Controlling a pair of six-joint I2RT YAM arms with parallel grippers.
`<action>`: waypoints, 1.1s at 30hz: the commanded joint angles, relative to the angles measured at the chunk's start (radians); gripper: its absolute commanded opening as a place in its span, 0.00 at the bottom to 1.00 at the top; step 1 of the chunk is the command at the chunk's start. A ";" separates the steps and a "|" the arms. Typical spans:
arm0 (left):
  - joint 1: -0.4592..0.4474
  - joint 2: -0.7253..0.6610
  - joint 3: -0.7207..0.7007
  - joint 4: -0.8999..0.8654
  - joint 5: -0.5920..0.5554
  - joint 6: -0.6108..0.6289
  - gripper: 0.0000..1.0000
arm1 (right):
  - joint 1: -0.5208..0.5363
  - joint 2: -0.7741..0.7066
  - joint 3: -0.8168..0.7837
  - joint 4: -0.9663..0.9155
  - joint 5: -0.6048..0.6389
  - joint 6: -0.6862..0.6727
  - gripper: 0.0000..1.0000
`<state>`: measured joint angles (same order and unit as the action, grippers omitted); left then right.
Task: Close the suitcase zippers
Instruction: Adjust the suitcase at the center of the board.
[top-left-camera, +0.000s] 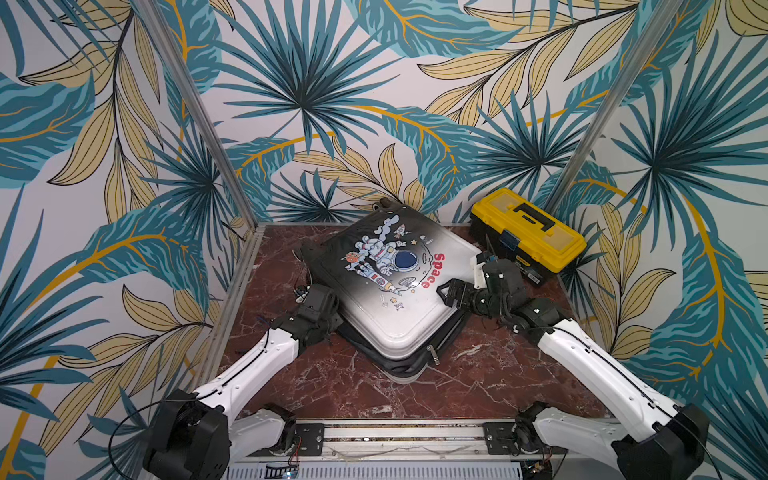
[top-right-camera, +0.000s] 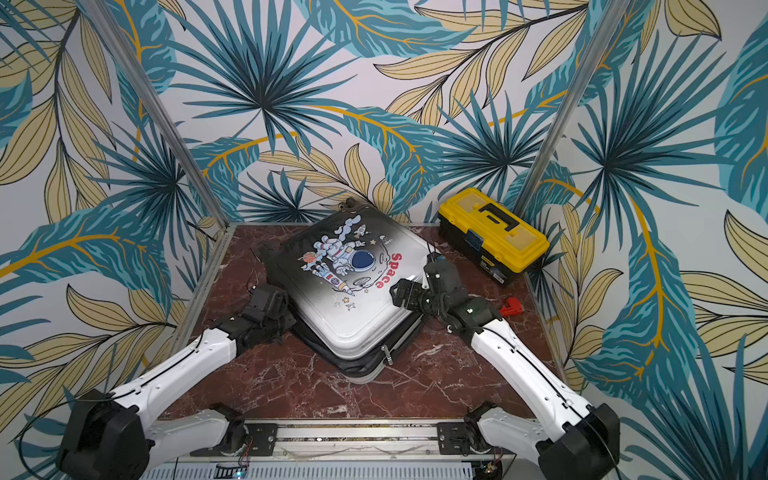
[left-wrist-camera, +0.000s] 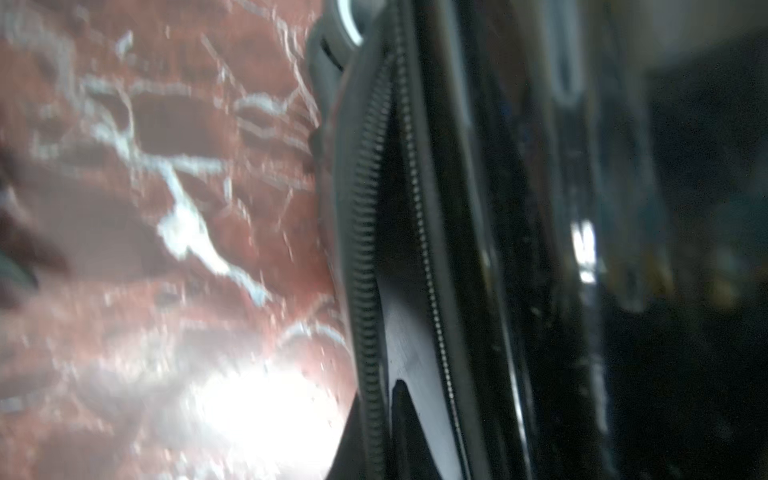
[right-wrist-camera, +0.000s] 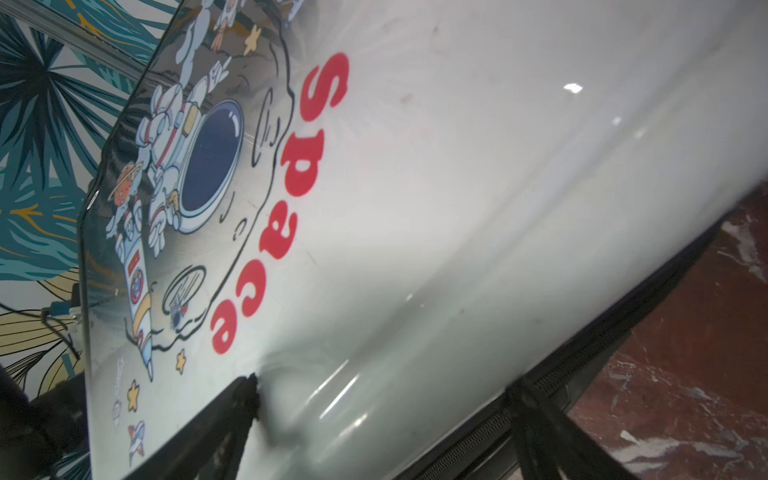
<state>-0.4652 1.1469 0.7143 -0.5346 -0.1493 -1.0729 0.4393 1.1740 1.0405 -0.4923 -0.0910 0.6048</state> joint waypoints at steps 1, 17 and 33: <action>-0.158 -0.060 0.025 0.131 0.170 -0.028 0.10 | -0.027 0.096 0.057 0.101 -0.122 -0.145 0.94; -0.409 0.100 0.148 0.162 0.015 -0.144 0.22 | -0.167 0.376 0.314 0.021 -0.234 -0.395 0.92; -0.391 -0.104 0.224 -0.206 -0.306 0.479 0.83 | -0.252 0.265 0.350 -0.136 -0.198 -0.630 0.92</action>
<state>-0.8669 1.1034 0.8810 -0.6346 -0.3550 -0.8650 0.1974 1.4921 1.3785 -0.5644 -0.2481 0.0692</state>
